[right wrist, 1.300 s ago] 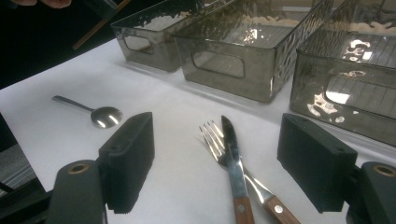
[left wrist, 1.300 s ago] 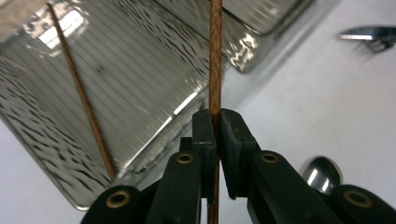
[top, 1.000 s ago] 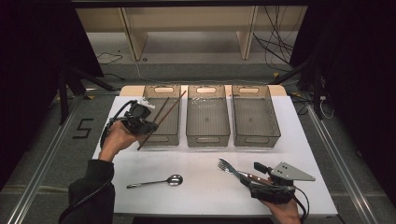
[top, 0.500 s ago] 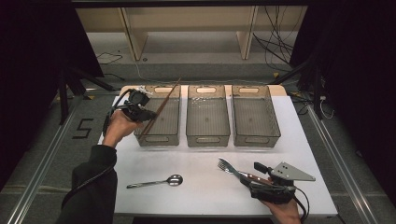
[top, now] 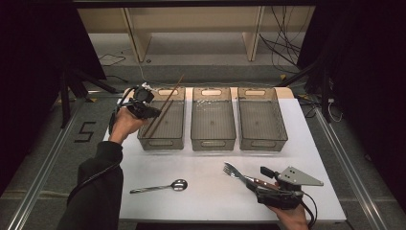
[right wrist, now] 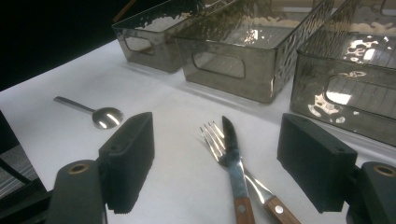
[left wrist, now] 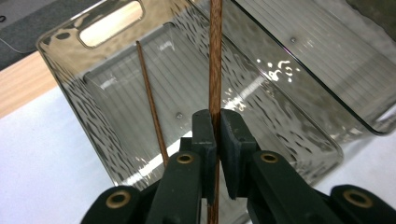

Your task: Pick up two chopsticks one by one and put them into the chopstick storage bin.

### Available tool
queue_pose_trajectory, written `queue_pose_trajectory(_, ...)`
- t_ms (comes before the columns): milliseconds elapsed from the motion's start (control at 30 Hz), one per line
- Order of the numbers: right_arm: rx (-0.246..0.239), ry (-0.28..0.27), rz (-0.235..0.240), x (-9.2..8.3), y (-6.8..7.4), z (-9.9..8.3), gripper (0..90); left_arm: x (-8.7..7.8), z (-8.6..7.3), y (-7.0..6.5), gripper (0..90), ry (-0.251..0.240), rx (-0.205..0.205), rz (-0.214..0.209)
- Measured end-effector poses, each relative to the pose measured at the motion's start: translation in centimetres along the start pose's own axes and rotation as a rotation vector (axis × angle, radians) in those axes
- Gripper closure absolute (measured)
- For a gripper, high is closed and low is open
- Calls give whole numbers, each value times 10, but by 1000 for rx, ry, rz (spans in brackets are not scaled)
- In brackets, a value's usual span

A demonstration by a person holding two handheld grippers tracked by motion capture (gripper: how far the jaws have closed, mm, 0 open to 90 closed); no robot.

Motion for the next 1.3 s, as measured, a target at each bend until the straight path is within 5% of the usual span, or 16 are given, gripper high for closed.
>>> queue_pose_trajectory(367, 0, 0, 1, 0, 0, 0, 281, 14, 3, 10, 843, -15, -30, 31)
queue_pose_trajectory(1133, 1, -1, 5, 0, 1, 0, 281, 40, -18, 22, 836, 59, -123, 45)
queue_pose_trajectory(1300, 3, -1, 4, 0, 1, 0, 281, 38, -18, 22, 759, 61, -131, 45)
Point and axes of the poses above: each handheld gripper's, and its own axes: x roughly forward along the jaws, z roughly out of its top, y roughly to its left, the point moved 10 cm from there along x, roughly forward along the jaws, and after that the axes turned 14 degrees about -x, right-handed, at the moved point
